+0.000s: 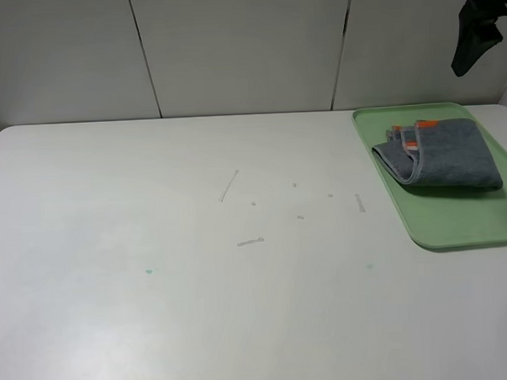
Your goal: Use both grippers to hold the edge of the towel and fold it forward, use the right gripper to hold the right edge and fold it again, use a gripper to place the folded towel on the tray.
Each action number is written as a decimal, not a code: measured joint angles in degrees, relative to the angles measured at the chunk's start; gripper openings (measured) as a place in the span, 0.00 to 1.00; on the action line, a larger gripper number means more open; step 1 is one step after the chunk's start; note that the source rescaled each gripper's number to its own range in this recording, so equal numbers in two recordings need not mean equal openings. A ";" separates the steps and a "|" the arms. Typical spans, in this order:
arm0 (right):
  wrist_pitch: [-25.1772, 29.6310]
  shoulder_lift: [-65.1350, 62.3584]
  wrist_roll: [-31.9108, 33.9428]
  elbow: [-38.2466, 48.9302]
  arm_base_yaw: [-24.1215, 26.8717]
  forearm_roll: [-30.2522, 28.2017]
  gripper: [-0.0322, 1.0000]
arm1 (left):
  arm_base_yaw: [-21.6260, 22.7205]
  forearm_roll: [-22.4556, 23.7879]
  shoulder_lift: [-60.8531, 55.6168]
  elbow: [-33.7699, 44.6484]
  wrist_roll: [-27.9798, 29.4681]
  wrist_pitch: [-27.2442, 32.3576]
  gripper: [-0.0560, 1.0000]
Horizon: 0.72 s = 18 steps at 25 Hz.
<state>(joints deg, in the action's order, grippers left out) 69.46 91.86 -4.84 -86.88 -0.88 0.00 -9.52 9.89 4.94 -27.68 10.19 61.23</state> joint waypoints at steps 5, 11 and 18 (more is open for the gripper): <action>0.10 -14.28 2.65 11.70 -3.21 0.75 1.00 | 0.00 0.00 0.00 0.00 0.00 0.00 1.00; 0.21 -30.33 7.35 25.32 -5.08 1.04 1.00 | 0.00 0.00 0.00 0.00 0.00 0.00 1.00; 0.26 -49.17 8.79 39.43 -5.15 1.04 1.00 | 0.00 0.00 0.00 0.00 0.00 0.00 1.00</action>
<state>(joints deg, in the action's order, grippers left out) 69.73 42.70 3.95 -47.44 -6.02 1.04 -9.52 9.89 4.94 -27.68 10.19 61.23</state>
